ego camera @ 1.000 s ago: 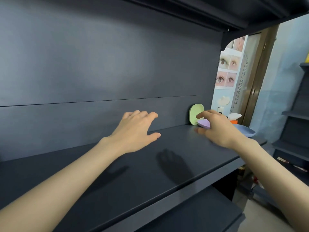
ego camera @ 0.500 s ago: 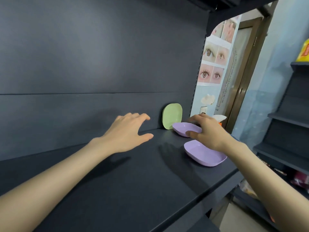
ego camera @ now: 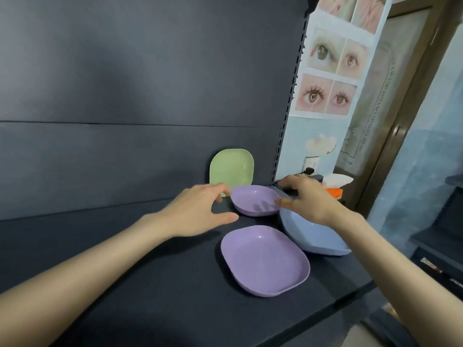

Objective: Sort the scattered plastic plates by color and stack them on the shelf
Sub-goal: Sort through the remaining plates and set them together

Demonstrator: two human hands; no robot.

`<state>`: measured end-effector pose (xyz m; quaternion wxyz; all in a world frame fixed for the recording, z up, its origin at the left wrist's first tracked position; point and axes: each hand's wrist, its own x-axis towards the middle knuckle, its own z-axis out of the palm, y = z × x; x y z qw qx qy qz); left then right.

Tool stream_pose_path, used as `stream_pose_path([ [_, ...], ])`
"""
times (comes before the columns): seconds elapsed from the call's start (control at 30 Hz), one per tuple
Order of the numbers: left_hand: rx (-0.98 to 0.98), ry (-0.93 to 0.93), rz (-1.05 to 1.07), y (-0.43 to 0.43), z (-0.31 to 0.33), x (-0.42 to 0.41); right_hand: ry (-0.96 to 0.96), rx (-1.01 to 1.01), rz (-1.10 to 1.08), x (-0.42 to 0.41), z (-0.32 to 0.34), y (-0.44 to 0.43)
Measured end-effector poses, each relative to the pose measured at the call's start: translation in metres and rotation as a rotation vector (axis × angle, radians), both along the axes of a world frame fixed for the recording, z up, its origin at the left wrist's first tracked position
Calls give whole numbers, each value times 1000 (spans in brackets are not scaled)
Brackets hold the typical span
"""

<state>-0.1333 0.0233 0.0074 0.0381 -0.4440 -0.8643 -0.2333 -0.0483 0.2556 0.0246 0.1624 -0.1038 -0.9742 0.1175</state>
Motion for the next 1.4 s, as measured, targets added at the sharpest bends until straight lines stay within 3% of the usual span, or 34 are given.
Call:
stream_pose_path([
  [0.1, 3, -201, 13, 15, -10, 6, -57, -53, 96, -14, -4, 24],
  [0.3, -20, -368, 110, 29, -22, 18, -183, -148, 192, -47, -16, 56],
  [0.47, -48, -462, 158, 34, -22, 18, -267, -262, 227, -74, -19, 72],
  [0.83, -46, -586, 141, 39, -19, 3, -388, -293, 223, -122, -26, 87],
  [1.1, 116, -654, 220, 24, -19, -4, -355, -381, 233, -134, -35, 89],
  [1.27, 197, -682, 233, 21, -17, -4, -259, -601, 247, -131, -30, 91],
  [1.4, 244, -646, 251, 16, -10, -2, -158, -624, 300, -120, -18, 83],
])
